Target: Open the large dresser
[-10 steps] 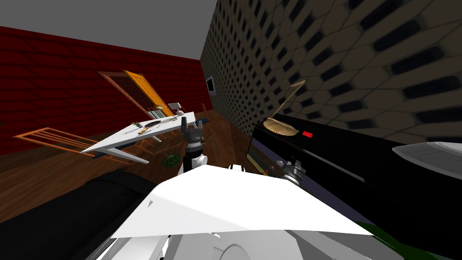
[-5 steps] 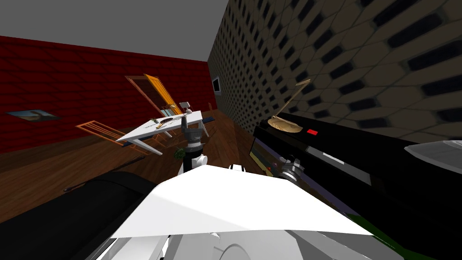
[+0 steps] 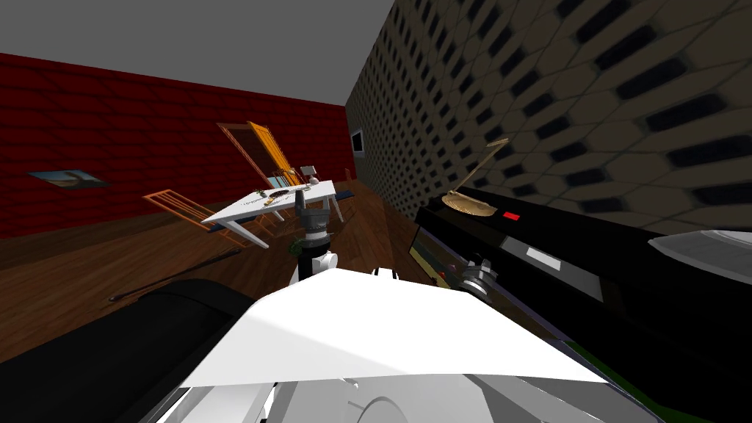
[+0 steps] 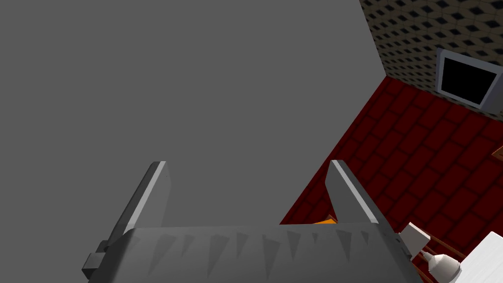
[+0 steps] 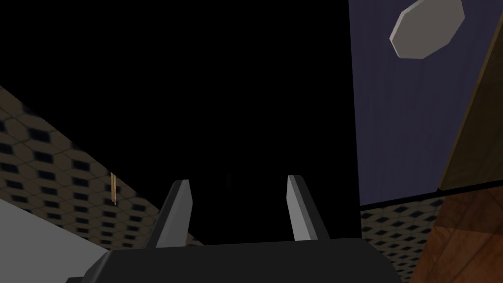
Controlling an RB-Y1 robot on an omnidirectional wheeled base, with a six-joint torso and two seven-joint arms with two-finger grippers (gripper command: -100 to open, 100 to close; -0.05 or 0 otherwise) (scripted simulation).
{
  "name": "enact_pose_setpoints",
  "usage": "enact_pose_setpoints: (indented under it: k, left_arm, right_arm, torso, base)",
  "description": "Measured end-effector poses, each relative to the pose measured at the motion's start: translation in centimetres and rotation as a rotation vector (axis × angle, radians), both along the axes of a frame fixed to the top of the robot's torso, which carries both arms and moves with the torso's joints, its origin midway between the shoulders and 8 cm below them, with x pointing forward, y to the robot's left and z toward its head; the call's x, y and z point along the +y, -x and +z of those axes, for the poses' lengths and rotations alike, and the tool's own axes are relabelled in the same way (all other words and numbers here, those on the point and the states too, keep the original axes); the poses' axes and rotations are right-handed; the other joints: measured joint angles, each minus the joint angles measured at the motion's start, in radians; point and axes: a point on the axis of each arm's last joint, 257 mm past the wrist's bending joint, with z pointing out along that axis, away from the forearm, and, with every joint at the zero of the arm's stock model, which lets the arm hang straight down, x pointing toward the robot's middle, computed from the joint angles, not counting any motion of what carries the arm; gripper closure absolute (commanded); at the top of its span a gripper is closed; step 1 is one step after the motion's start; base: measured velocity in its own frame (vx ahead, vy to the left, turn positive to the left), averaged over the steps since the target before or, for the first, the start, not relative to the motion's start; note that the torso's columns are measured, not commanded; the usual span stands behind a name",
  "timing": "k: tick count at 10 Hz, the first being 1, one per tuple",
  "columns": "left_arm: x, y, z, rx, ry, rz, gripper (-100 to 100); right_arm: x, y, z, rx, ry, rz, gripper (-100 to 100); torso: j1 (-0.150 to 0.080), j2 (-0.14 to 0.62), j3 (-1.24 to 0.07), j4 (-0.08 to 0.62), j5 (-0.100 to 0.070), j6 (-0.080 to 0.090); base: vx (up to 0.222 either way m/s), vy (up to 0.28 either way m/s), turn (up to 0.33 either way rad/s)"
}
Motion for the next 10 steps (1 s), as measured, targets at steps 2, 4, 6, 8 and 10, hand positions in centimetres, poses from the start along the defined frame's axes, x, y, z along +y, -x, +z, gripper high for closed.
enact_pose_setpoints:
  k: [2, 4, 6, 8, 10]
  left_arm:
    - [0.0, 0.0, 0.0, 0.000, 0.000, 0.000, 0]
    - [0.0, 0.0, 0.0, 0.000, 0.000, 0.000, 0]
    - [0.0, 0.0, 0.0, 0.000, 0.000, 0.000, 0]
    - [0.0, 0.0, 0.0, 0.000, 0.000, 0.000, 0]
    - [0.0, 0.0, 0.0, 0.000, 0.000, 0.000, 0]
  right_arm:
    - [-1.4, 0.0, -1.2, 0.010, -0.012, 0.003, 100]
    - [-3.3, -0.4, -1.5, 0.009, -0.015, 0.010, 100]
    - [-4.2, 0.0, -2.8, 0.026, -0.024, 0.005, 100]
    - [-6.5, -0.5, -2.4, 0.017, -0.016, 0.005, 100]
    - [-7.5, 0.2, -3.4, 0.032, -0.026, -0.005, 100]
  torso:
    - [-0.007, -0.004, -0.002, -0.003, -0.003, 0.004]
    - [-0.001, -0.003, -0.001, -0.002, -0.002, -0.001]
    - [-0.009, -0.003, -0.001, -0.003, -0.005, 0.003]
    - [0.000, -0.003, -0.001, -0.003, -0.005, -0.003]
    - [-0.013, -0.006, -0.002, -0.005, -0.009, 0.002]
  base:
    - [-0.044, 0.098, 0.061]
    - [-0.047, 0.101, 0.033]
    - [-0.023, 0.079, 0.053]
    - [-0.042, 0.105, 0.042]
    - [0.000, 0.012, 0.008]
